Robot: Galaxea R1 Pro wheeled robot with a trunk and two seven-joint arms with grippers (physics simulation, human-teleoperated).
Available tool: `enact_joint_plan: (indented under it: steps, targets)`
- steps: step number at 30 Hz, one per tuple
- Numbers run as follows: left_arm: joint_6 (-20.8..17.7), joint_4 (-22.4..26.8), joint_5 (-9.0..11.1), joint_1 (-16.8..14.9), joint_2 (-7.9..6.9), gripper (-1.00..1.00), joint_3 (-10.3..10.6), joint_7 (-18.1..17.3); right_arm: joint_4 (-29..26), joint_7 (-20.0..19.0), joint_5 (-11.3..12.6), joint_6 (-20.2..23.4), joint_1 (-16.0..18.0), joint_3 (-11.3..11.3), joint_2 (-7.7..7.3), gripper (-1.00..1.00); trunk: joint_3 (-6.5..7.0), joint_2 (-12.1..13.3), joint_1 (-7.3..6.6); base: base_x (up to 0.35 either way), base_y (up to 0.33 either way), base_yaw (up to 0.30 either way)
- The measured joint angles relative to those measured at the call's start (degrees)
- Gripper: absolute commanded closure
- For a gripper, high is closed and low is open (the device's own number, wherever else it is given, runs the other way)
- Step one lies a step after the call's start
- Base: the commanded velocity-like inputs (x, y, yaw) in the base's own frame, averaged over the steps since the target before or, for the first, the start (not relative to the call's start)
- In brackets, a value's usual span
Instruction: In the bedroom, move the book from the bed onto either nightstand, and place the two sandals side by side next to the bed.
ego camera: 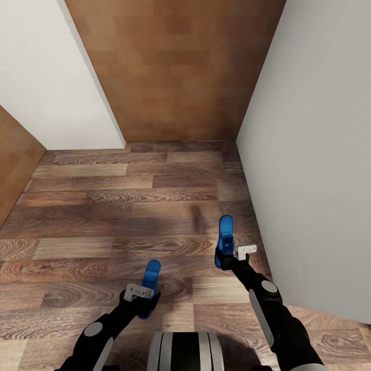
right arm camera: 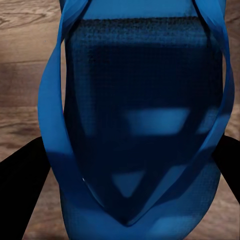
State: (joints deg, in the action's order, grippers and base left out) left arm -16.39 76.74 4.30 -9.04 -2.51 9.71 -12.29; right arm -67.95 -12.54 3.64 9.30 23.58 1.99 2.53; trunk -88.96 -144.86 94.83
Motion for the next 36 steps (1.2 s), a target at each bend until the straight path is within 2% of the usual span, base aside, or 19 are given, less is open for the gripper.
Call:
enact_joint_plan:
  steps: [6,9,16,21,26,30,36]
  targets:
    - [0.0,0.02,-0.01,0.0,0.0,-1.0,0.0,0.0,-0.29,-0.08,0.01,0.1,0.0,-0.07,-0.14,1.0,0.0,0.0,0.0,0.0,0.0,0.0]
    - [-0.05,0.0,-0.01,0.0,0.0,-1.0,0.68,0.0,-0.51,-0.09,0.01,0.16,-0.03,-0.08,-0.17,1.0,0.0,0.0,0.0,0.0,0.0,0.0]
    - [-0.17,0.08,-0.07,0.0,0.0,-1.0,1.73,0.05,-3.09,-0.1,0.04,0.25,-0.04,-0.16,-0.28,1.0,-1.54,-0.09,0.18,0.0,0.0,0.0]
    - [-0.04,0.12,-0.15,0.0,0.0,-1.0,1.74,0.73,-3.24,-0.12,0.04,0.26,-0.04,-0.17,-0.35,1.0,-1.55,-0.09,0.18,0.0,0.0,0.0]
    - [-0.02,0.15,-0.1,0.0,-0.16,-1.0,1.42,3.14,-3.25,-0.12,0.03,0.26,-0.04,-0.12,-0.35,1.0,-1.55,-0.09,0.18,0.0,0.0,0.0]
    - [-0.02,0.01,-0.02,0.0,-0.5,-1.0,1.1,3.44,-3.25,-0.11,0.04,0.26,-0.04,-0.11,-0.35,1.0,-1.55,-0.09,0.18,0.0,0.0,0.0]
    - [0.05,-1.14,-0.01,0.0,-0.62,-1.0,-0.63,3.49,-3.25,-0.09,0.01,0.26,-0.04,-0.09,-0.35,1.0,-1.77,-0.11,0.21,0.0,0.0,0.0]
